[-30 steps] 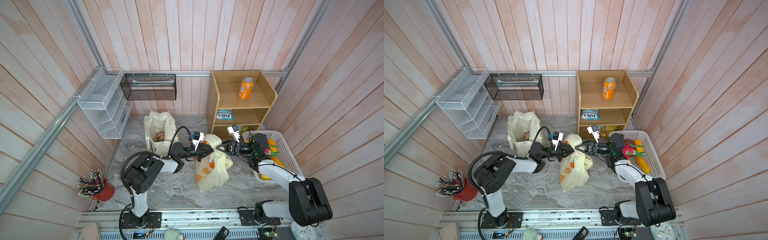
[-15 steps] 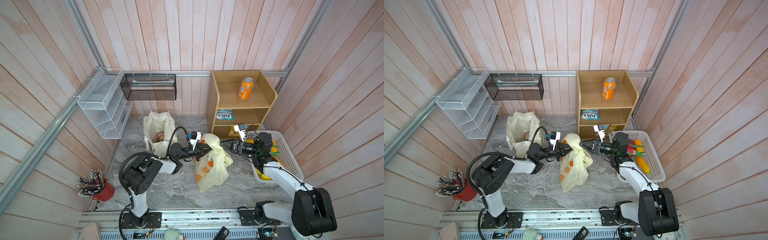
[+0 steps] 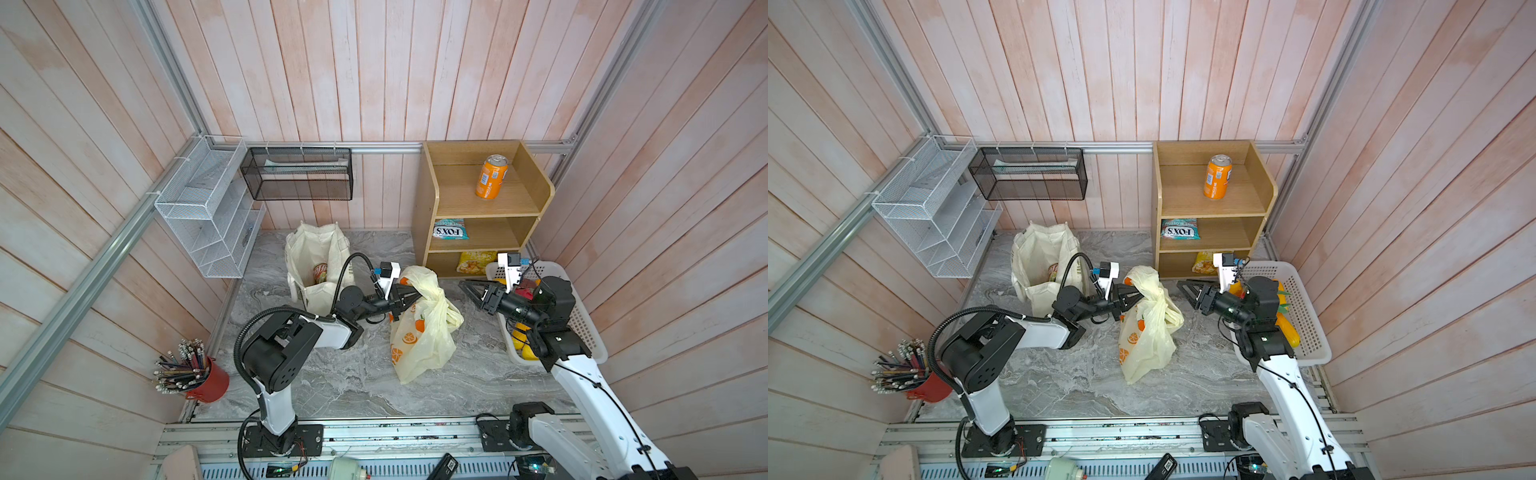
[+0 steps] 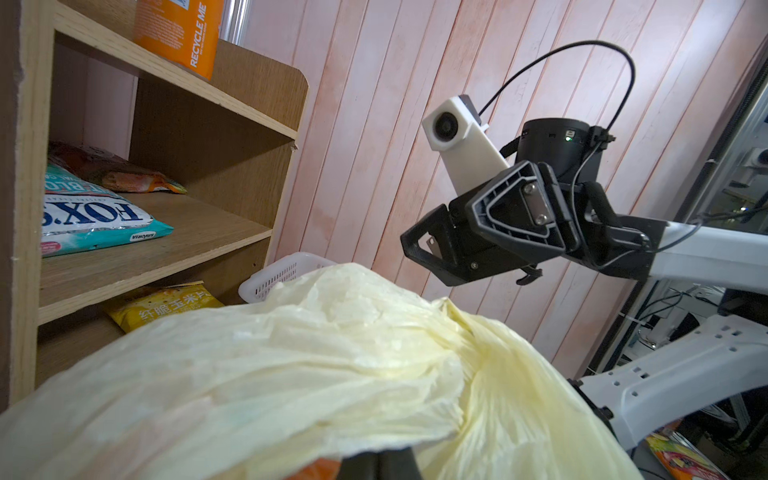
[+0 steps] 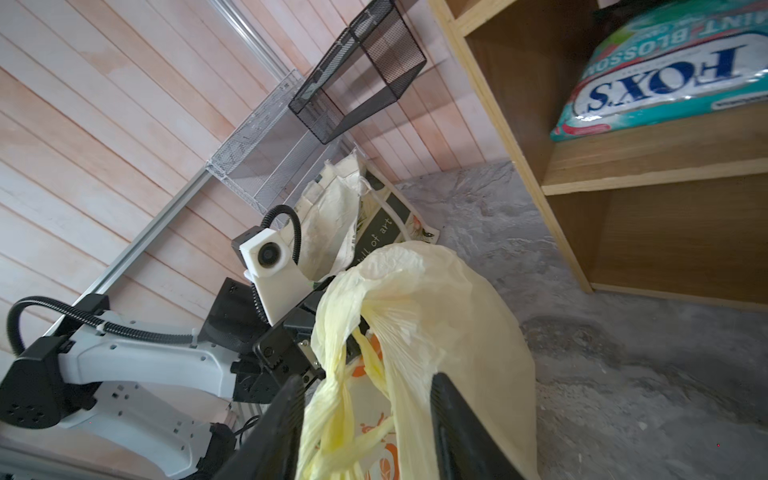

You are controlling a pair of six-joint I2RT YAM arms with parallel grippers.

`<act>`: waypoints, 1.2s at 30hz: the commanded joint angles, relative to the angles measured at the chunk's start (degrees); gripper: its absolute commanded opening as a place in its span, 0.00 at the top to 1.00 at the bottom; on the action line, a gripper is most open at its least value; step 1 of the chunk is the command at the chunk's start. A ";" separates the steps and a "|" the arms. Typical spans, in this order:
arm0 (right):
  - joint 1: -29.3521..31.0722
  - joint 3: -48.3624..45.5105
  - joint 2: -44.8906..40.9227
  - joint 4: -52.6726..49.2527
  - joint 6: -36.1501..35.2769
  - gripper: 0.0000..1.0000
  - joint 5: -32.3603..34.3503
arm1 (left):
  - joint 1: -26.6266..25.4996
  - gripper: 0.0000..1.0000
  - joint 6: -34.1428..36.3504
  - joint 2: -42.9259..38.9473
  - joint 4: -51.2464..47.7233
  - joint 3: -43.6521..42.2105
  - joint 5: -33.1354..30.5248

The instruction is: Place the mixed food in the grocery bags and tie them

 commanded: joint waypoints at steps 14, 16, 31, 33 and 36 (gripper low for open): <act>10.68 -0.77 -5.92 -16.87 -5.22 0.48 16.59 | 0.29 1.00 0.79 -1.06 -2.79 -0.11 -1.88; 13.19 -0.64 -5.03 -16.70 -5.53 0.48 18.56 | 0.20 1.00 0.85 -1.04 -2.84 -0.04 -1.97; 18.84 -2.10 -3.46 -16.86 -6.56 1.00 25.28 | 0.18 1.00 1.51 -1.86 -5.61 0.45 -2.66; 18.28 -1.68 -3.64 -16.81 -6.63 1.00 25.95 | 0.34 1.00 1.57 -2.17 -6.30 0.49 -2.54; 15.95 -1.22 -3.52 -14.93 -5.70 1.00 25.15 | 0.45 1.00 1.84 -2.91 -8.06 0.56 -2.06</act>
